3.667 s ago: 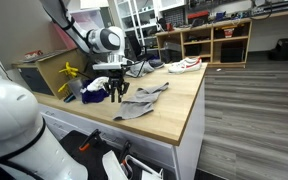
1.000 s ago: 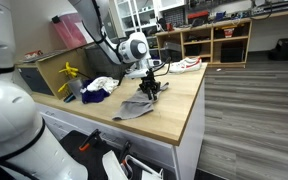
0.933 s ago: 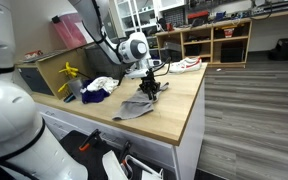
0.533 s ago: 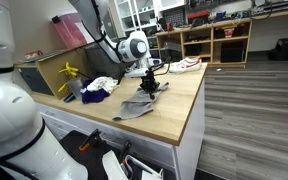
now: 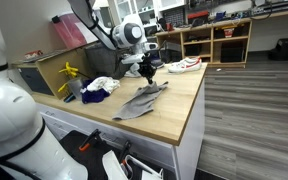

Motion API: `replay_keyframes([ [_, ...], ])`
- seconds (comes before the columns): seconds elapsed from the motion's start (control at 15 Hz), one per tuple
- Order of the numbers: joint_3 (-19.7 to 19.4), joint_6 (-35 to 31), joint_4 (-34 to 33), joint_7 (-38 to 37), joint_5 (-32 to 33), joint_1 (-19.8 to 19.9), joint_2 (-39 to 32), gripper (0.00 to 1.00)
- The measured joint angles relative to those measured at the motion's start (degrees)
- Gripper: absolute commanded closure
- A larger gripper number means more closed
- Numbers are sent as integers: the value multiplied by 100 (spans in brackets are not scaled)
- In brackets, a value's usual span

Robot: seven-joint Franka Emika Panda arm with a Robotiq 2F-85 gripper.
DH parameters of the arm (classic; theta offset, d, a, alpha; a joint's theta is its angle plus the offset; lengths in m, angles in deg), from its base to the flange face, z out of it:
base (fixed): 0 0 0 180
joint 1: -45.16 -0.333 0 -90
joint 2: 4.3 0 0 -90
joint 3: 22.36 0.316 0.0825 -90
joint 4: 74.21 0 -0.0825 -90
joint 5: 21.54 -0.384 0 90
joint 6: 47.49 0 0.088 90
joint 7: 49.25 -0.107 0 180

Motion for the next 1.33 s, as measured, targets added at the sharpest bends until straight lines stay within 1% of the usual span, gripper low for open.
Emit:
replay_keyframes([
  [0.27, 256, 109, -341, 0, -11, -197, 220, 100],
  [0.73, 603, 192, -867, 19, -32, -496, 224, 100],
  [1.0, 818, 253, -1052, 225, -294, -569, 213, 100],
  [1.33, 1097, 460, -1256, 596, -865, -621, 118, 100],
])
